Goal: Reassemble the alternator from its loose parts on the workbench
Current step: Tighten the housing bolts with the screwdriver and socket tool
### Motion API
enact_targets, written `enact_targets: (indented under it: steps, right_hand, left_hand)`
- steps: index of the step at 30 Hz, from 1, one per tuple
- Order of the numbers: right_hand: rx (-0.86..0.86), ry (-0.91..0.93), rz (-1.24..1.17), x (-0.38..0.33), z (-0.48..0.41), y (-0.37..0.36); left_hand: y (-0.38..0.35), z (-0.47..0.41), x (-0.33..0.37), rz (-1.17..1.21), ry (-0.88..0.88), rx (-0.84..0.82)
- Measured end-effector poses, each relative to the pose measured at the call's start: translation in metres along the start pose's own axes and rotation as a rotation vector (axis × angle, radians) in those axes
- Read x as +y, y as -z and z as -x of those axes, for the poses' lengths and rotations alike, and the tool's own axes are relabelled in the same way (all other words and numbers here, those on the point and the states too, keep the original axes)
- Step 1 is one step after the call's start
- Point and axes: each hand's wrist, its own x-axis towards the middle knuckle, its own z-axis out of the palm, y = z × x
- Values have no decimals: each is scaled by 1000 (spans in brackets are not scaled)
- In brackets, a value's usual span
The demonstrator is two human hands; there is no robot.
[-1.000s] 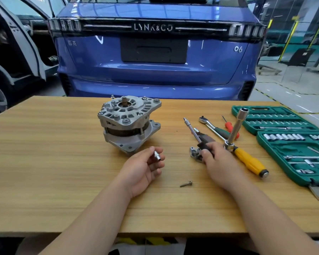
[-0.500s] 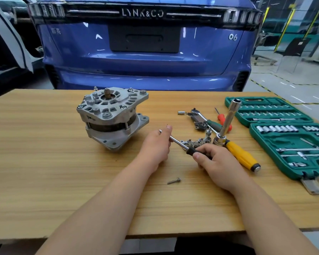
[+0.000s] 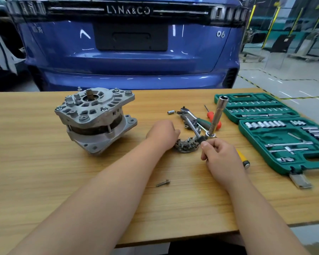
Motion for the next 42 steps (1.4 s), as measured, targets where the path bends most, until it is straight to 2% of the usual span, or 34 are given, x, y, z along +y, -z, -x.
enact_targets:
  steps: [4, 7, 11, 13, 16, 19, 21, 26, 29, 33, 36, 38, 42]
  right_hand:
    - [-2, -11, 27, 0, -2, 0]
    - [-30, -12, 1, -1, 0, 1]
    - [-142, 97, 106, -4, 7, 6]
    - [-239, 164, 180, -9, 12, 6]
    - [-373, 228, 237, -15, 18, 6]
    - [-436, 199, 250, -20, 19, 5]
    - [-465, 194, 286, -22, 18, 4]
    - [-489, 180, 340, -23, 16, 0]
    - [-522, 156, 353, -23, 11, -1]
    - [-648, 10, 230, -28, 0, -1]
    - [-725, -154, 18, -29, -10, 4]
    - [-695, -203, -94, -26, -12, 8]
    - [-528, -221, -222, -14, -11, 5]
  left_hand:
    - [2, -6, -1, 295, -67, -60]
    - [8, 2, -14, 663, 37, -87]
    - [5, 38, -51, 1072, 46, -90]
    - [9, 55, -68, 1160, -17, -69]
    - [15, 74, -86, 932, -141, -21]
    - [14, 87, -88, 456, -312, 75]
    - [13, 92, -80, 240, -400, 94]
    - [14, 95, -74, 112, -409, 89]
    - [12, 92, -73, -66, -406, 103]
    - [11, 85, -70, -216, -443, 115]
    - [17, 73, -65, -266, -506, 126]
    - [22, 52, -56, -113, -474, 134]
    - [32, -35, -21, 473, -66, 145]
